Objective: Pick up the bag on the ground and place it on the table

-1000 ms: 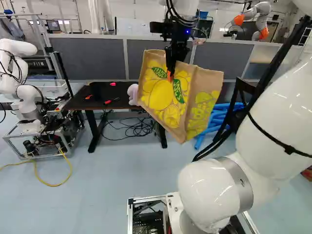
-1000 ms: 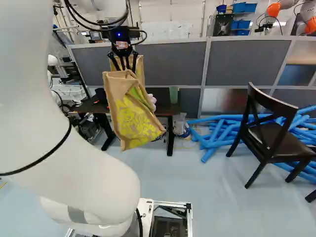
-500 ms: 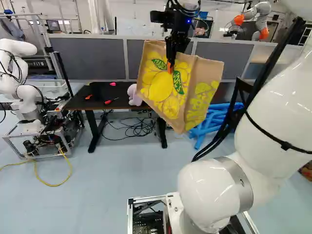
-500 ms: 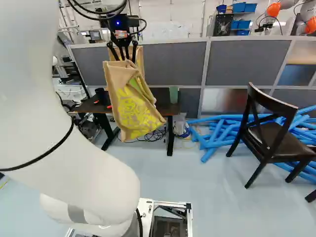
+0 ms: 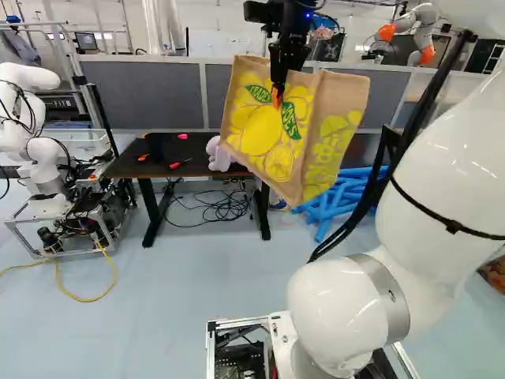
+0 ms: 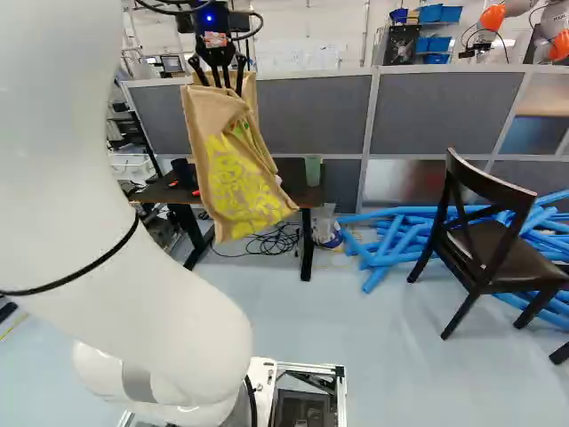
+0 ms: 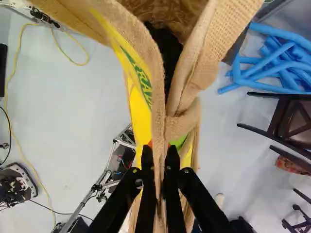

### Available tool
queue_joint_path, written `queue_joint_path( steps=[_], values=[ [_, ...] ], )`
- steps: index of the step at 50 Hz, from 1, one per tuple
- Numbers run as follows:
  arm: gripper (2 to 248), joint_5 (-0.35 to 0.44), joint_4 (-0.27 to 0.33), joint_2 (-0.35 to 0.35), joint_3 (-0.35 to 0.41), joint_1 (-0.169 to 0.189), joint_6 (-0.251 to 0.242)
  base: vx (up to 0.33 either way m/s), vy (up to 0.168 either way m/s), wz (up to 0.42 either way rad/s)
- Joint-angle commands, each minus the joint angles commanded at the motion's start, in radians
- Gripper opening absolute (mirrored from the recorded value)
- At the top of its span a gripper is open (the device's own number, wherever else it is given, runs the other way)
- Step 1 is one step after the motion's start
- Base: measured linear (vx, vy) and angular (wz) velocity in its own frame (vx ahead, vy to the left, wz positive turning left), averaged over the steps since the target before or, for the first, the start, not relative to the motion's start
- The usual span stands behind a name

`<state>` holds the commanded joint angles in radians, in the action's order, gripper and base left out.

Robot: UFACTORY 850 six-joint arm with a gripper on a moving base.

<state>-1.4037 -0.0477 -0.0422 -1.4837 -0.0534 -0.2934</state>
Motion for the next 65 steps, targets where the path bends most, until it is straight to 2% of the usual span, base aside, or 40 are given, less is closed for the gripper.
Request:
queue_joint_path(
  steps=[23,46,65],
  values=[
    [22,-0.011,0.0,0.003,-0.009,0.0,0.0,0.038,0.001,-0.002],
    [22,-0.011,0.0,0.003,-0.009,0.0,0.0,0.318,0.009,-0.03],
    [22,-0.011,0.0,0.003,-0.009,0.0,0.0,0.329,0.074,-0.029]
  ],
)
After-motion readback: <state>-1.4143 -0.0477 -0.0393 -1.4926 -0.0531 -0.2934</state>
